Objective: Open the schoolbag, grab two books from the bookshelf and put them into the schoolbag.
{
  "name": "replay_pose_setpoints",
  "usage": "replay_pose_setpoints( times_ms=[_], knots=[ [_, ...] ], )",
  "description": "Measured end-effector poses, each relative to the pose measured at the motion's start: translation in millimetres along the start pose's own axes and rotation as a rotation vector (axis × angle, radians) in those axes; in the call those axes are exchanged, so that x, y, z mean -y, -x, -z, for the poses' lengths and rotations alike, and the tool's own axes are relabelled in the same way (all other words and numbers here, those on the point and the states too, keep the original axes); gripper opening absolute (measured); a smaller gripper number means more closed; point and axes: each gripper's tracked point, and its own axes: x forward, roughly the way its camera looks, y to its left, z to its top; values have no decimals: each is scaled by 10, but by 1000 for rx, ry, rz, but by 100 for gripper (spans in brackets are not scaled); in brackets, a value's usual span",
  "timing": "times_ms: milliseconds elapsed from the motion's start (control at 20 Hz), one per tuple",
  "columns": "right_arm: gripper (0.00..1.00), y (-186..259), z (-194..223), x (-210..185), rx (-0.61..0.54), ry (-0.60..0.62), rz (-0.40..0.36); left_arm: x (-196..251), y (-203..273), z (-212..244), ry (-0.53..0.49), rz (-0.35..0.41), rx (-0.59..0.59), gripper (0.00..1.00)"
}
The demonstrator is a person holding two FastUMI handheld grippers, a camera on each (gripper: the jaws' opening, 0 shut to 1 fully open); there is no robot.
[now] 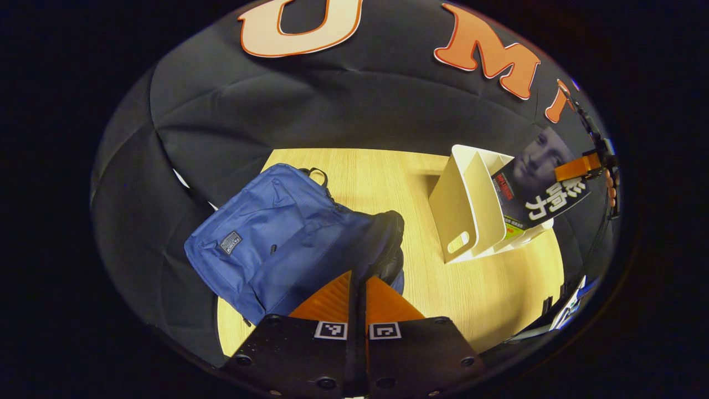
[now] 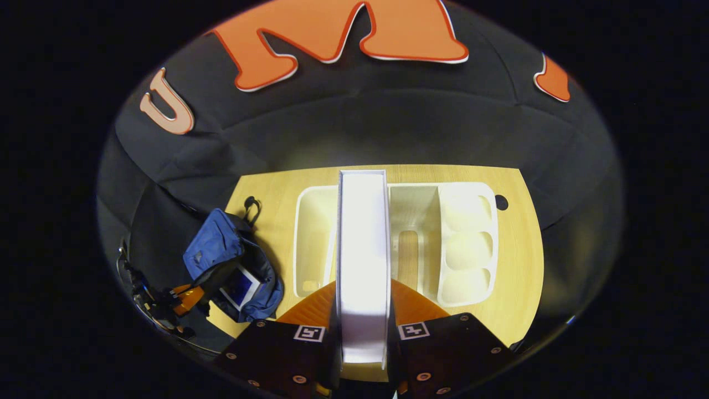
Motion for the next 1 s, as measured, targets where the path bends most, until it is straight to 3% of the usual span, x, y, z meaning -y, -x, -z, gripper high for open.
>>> replay_pose_setpoints(
  times_ms=[200, 400, 650, 1000],
  knots=[
    [33, 378, 50, 10, 66, -20, -34, 14, 25, 17, -6, -4, 5, 0],
    [33, 618, 186, -265, 96, -92, -190, 28, 25, -1, -35, -18, 7, 0],
    [33, 476, 659, -794, 55, -213, -395, 41, 28, -59, -60, -32, 10, 0],
    [33, 113, 1123, -1525, -11, -361, -514, -86, 90, -188, -52, -53, 28, 0]
  ],
)
